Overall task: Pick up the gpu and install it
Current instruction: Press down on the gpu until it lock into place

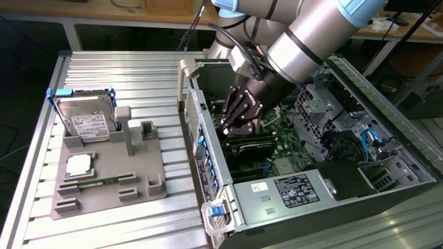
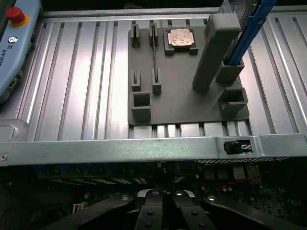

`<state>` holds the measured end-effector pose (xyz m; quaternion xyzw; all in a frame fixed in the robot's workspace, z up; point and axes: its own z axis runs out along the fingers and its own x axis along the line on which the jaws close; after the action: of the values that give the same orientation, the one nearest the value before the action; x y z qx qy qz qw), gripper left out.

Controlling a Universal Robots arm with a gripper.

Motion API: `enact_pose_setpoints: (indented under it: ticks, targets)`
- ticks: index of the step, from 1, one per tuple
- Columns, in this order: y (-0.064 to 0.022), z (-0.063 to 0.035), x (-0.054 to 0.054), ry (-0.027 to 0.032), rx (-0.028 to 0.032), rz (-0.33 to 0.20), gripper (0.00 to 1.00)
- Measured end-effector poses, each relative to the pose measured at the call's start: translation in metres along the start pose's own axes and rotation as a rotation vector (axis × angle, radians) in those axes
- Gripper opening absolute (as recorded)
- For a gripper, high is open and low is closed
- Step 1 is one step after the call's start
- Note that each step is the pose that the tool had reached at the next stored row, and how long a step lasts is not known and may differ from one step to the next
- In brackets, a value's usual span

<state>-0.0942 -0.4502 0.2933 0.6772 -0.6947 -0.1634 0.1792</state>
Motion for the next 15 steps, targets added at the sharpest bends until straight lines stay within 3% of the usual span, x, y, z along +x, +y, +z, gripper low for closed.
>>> enact_pose_setpoints:
  ticks: [4, 7, 15]
  targets:
    - [-0.0054, 0.0001, 0.0013, -0.0058, -0.0317, -0.004, 0.11]
    - [-0.0065, 0.0017, 0.0024, -0.0083, -0.0441, -0.006, 0.11]
    - [-0.0085, 0.0057, 0.0023, -0.0085, -0.0478, -0.006, 0.11]
